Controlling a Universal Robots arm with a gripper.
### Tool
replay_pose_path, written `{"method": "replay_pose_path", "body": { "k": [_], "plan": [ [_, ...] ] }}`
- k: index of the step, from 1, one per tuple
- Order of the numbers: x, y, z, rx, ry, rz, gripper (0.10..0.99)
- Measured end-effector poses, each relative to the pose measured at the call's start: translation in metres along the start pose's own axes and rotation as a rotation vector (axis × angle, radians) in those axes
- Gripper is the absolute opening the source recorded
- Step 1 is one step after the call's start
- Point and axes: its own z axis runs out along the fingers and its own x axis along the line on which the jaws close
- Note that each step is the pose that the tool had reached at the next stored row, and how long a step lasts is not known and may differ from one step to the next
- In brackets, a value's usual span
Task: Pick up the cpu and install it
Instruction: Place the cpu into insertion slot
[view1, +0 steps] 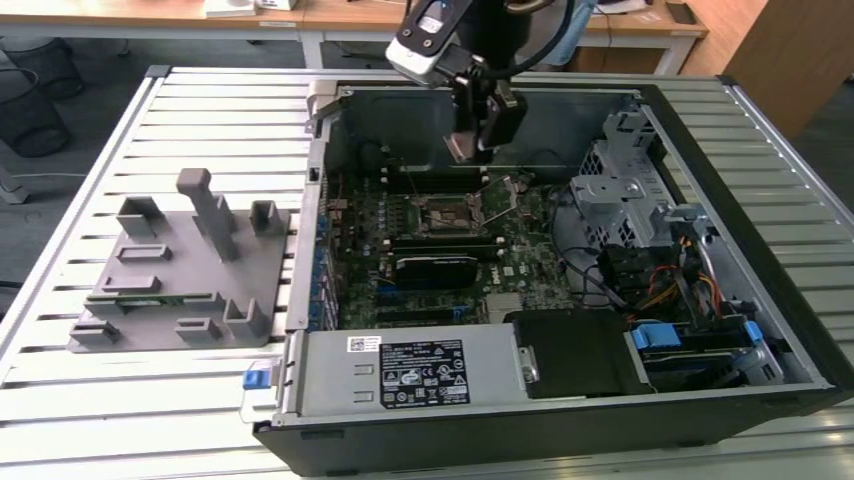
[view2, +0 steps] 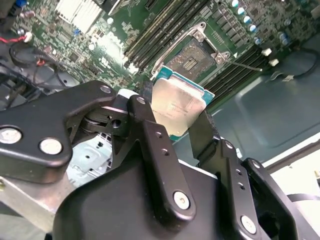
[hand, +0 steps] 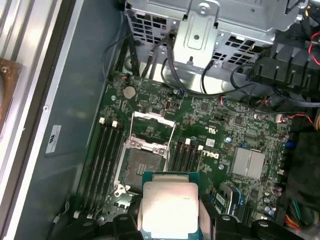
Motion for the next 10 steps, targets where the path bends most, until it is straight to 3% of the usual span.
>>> {"method": "replay_pose_path", "body": {
  "k": [7, 10],
  "plan": [
    [0.0014, 0.0, 0.005, -0.001, -0.0048, 0.081, 0.537],
    [0.0072, 0.0012, 0.0081, -0.001, -0.0054, 0.088, 0.537]
  ]
}}
